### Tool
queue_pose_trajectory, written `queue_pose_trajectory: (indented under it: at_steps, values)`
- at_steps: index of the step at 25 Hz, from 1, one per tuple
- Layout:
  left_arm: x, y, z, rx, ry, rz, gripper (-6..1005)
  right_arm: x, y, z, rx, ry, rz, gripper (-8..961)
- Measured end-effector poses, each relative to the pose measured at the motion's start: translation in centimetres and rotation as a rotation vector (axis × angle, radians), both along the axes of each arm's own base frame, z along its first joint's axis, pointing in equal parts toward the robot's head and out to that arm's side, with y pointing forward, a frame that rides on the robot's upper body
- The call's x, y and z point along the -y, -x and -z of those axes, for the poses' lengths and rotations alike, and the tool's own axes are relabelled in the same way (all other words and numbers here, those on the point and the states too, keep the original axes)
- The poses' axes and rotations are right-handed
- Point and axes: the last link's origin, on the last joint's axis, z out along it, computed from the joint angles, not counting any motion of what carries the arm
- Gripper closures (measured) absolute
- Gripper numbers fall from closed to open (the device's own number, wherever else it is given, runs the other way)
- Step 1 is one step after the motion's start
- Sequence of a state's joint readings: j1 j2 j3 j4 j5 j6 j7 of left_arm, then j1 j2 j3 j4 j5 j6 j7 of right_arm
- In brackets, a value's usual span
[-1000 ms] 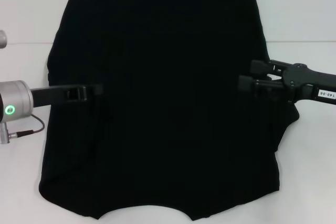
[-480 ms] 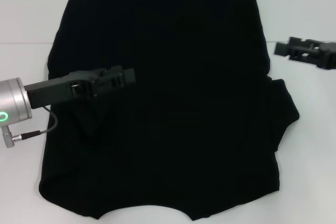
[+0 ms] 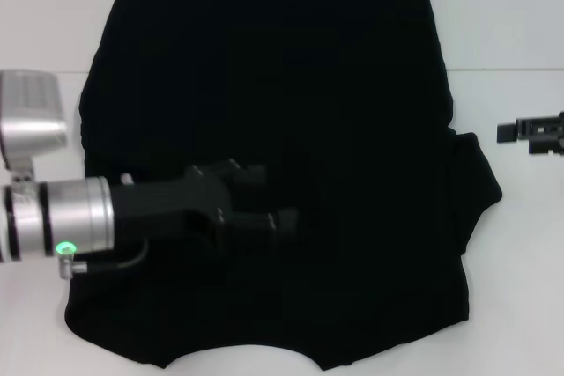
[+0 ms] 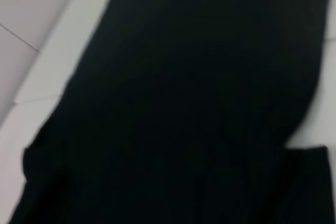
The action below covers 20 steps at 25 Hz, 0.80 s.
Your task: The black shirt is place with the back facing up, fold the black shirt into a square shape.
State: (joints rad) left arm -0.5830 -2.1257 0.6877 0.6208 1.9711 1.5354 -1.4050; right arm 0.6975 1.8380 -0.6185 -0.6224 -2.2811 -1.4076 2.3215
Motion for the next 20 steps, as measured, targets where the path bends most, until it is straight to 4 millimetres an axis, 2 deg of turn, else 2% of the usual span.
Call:
queue_pose_trajectory:
  at_steps: [6,12,20]
  values:
    - [0.4,-0.3,1.3,-0.056,0.028,0.064,36,0.0,-0.7,2.1,0.094,0.057,0.074,67]
    - [0.3,-0.3,1.5,-0.065,0.024,0.060,37,0.3,-0.7,4.1,0.109,0.098,0.087,67]
    - [0.1,-0.1,1.4,-0.078,0.009,0.049,38,0.9,-1.3,5.3,0.090,0.124,0.124,68]
